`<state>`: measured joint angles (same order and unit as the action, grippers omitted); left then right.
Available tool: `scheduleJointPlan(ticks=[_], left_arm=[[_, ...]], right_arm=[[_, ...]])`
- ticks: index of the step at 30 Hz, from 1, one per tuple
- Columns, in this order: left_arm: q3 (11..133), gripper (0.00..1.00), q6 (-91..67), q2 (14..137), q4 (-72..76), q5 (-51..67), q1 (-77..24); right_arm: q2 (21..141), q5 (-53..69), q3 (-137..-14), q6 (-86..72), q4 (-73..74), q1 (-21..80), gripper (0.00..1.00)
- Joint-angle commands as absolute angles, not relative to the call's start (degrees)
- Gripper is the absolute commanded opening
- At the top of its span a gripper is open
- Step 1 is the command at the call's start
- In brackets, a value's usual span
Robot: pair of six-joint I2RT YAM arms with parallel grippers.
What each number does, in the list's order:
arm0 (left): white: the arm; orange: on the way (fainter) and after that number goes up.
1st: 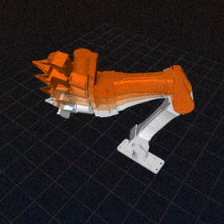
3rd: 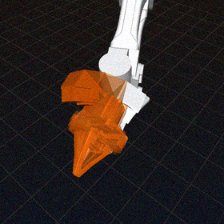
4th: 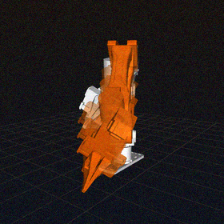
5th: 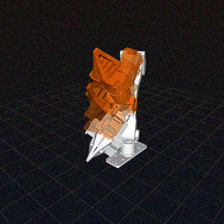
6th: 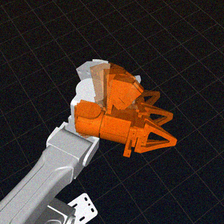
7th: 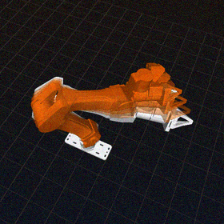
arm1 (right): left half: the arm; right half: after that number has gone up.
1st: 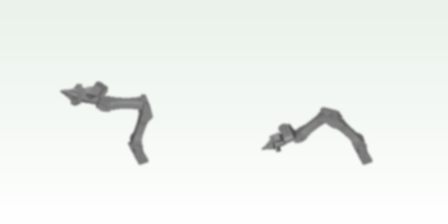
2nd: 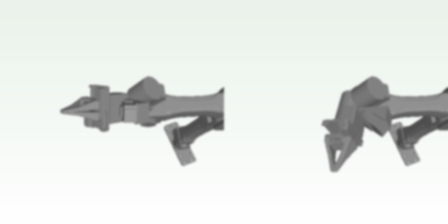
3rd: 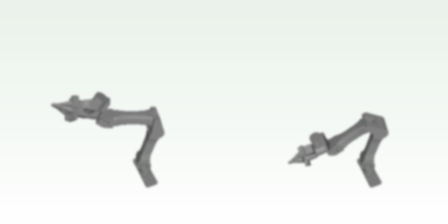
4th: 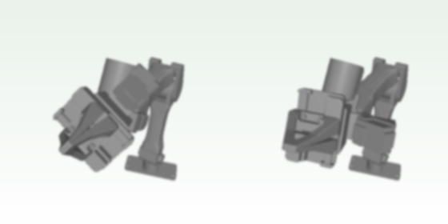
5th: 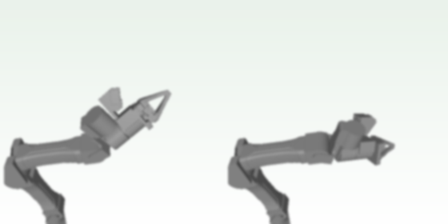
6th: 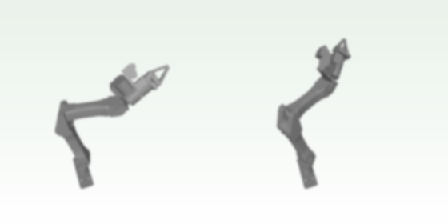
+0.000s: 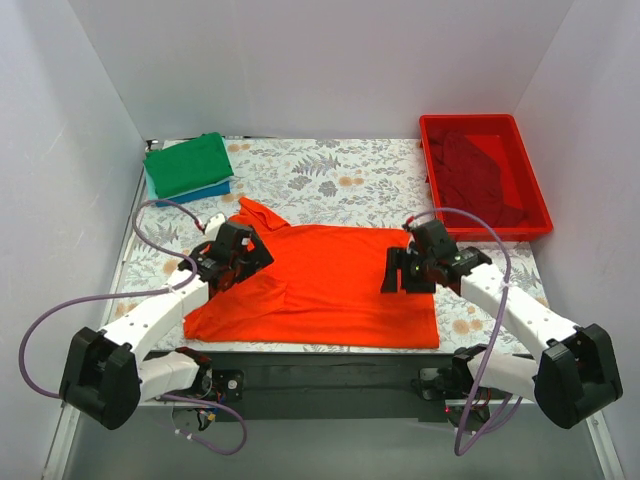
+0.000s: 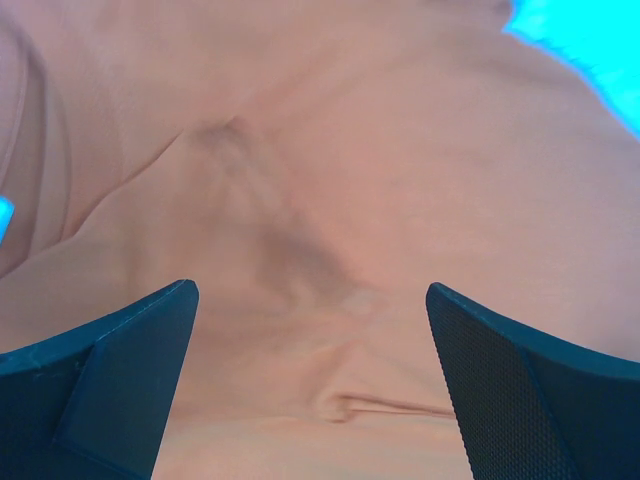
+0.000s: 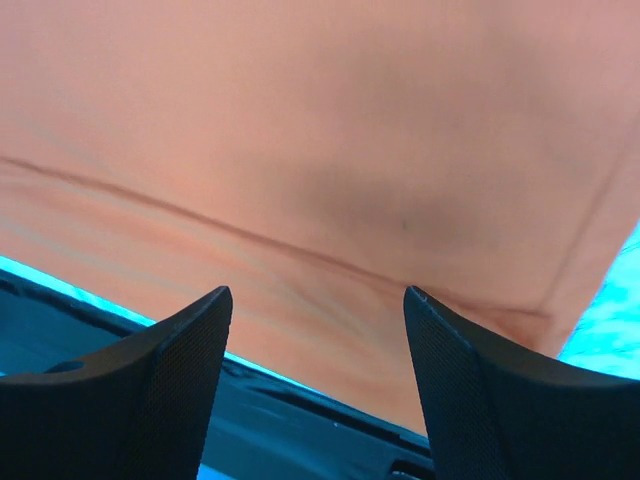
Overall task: Fold and stack the t-shirts
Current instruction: Fold the tshirt
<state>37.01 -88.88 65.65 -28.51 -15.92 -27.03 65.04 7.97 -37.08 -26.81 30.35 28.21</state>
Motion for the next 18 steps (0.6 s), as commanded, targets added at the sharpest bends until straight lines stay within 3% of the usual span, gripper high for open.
scheduleJointPlan(ticks=[1, 8, 18], left_arm=[[45.2, 0.98, -86.1, 64.0, -32.4, -18.5, -26.9], [54.7, 0.98, -80.2, 69.5, -31.6, -14.6, -23.7], [53.2, 0.98, -77.5, 69.9, -30.0, -12.9, -20.7]], right_arm=[[64.9, 0.3, -49.3, -22.3, 37.0, 27.4, 0.76], [74.5, -11.3, -62.0, -15.4, 36.0, 21.7, 0.75], [91.7, -19.8, -65.7, -12.4, 26.6, 19.0, 0.68]])
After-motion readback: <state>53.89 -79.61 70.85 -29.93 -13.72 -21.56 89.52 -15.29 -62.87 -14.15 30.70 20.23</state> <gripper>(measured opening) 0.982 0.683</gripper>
